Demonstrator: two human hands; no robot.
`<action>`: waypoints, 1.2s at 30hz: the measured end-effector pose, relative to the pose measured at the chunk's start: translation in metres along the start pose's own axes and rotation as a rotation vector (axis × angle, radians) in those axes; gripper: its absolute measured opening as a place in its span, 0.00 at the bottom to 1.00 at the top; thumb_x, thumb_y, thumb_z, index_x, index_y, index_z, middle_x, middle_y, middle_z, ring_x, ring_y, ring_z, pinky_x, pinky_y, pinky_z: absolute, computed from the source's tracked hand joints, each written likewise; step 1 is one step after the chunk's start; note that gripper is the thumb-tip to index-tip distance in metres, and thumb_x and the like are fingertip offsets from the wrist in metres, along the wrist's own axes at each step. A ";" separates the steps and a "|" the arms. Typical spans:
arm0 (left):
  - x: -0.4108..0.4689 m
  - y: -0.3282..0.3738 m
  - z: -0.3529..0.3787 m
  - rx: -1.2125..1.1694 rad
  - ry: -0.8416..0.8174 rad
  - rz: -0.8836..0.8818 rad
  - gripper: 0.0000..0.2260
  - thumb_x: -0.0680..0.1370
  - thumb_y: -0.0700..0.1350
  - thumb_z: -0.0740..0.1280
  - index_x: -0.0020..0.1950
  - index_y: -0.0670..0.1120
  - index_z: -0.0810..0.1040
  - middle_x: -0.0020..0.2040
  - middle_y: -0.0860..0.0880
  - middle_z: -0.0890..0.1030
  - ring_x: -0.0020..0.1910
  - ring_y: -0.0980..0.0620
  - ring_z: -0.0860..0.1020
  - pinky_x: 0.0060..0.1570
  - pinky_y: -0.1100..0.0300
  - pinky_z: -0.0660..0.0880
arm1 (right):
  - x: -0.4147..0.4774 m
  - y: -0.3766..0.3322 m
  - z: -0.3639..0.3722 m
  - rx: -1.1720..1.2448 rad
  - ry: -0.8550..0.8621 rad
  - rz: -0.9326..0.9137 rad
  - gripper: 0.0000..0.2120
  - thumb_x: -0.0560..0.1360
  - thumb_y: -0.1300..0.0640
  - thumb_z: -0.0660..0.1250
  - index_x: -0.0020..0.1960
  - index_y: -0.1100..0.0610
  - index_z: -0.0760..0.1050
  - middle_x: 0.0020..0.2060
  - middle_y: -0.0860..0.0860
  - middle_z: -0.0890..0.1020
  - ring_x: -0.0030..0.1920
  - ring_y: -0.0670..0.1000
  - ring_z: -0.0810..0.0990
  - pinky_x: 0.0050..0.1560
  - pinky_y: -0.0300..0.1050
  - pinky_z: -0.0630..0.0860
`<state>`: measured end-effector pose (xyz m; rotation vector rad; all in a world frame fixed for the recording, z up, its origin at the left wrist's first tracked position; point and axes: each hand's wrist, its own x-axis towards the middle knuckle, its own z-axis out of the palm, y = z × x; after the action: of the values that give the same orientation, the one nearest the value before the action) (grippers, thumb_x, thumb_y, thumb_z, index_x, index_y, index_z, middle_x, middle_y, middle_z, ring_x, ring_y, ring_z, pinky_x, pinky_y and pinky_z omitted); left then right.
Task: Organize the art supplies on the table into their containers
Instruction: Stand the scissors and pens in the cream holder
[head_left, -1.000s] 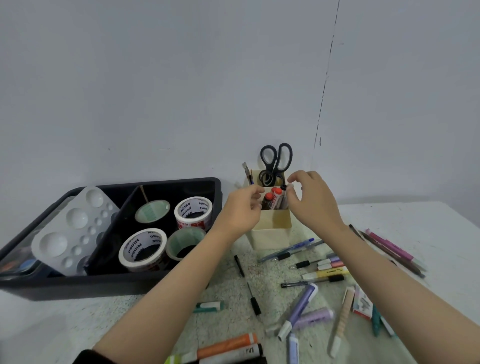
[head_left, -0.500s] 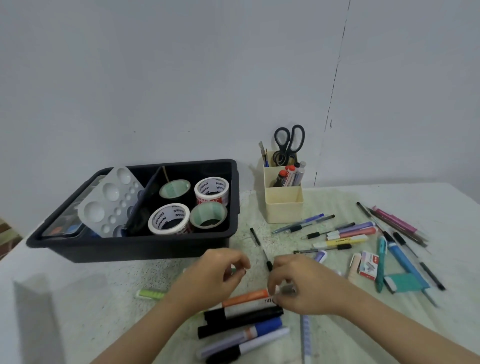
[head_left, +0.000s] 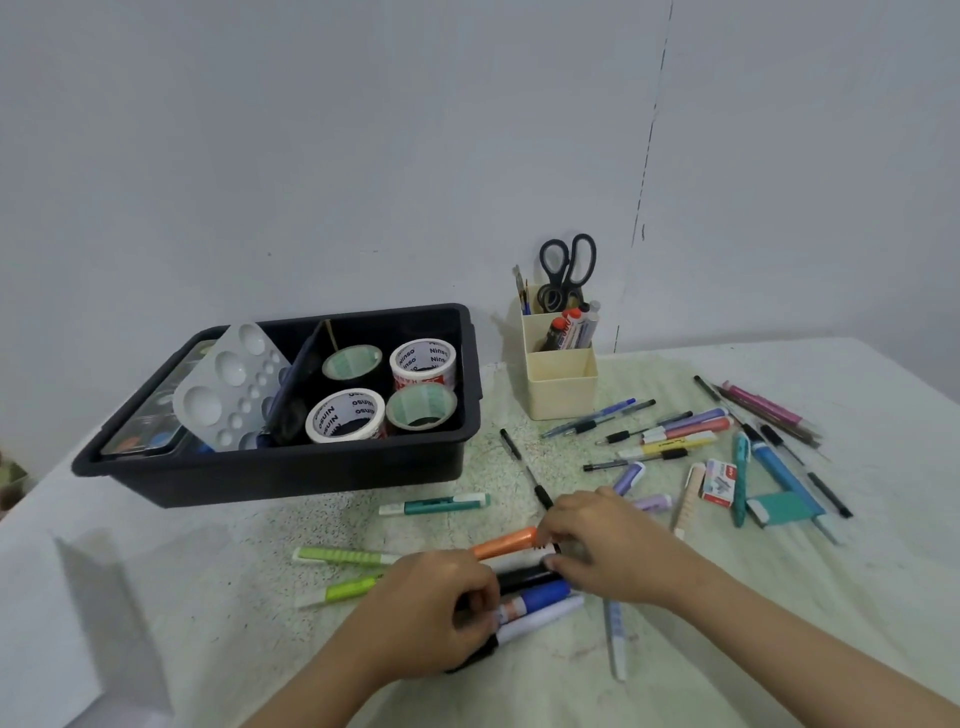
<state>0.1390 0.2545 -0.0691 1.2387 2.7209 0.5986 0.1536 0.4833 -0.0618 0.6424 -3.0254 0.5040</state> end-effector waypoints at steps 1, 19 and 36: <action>-0.001 0.001 0.001 0.030 0.012 0.004 0.10 0.74 0.57 0.63 0.46 0.53 0.79 0.39 0.58 0.77 0.40 0.59 0.74 0.36 0.70 0.68 | 0.001 0.000 0.000 -0.011 -0.004 0.021 0.11 0.76 0.48 0.64 0.57 0.48 0.77 0.48 0.45 0.78 0.50 0.44 0.74 0.57 0.41 0.65; -0.001 0.008 -0.022 -0.295 0.219 -0.162 0.05 0.75 0.51 0.68 0.49 0.60 0.77 0.41 0.61 0.79 0.33 0.57 0.77 0.32 0.65 0.72 | 0.005 0.008 -0.038 0.826 0.542 0.330 0.08 0.74 0.64 0.68 0.50 0.53 0.77 0.44 0.52 0.82 0.45 0.53 0.81 0.48 0.43 0.80; 0.109 0.013 -0.096 -0.687 0.727 -0.385 0.09 0.71 0.36 0.72 0.45 0.49 0.81 0.40 0.49 0.82 0.36 0.54 0.80 0.38 0.59 0.79 | 0.110 0.063 -0.146 0.550 1.006 0.223 0.07 0.75 0.65 0.64 0.50 0.55 0.74 0.42 0.44 0.78 0.41 0.40 0.78 0.42 0.30 0.73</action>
<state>0.0527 0.3131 0.0324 0.3445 2.6634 1.9893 0.0190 0.5397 0.0653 -0.0147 -1.9894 1.2253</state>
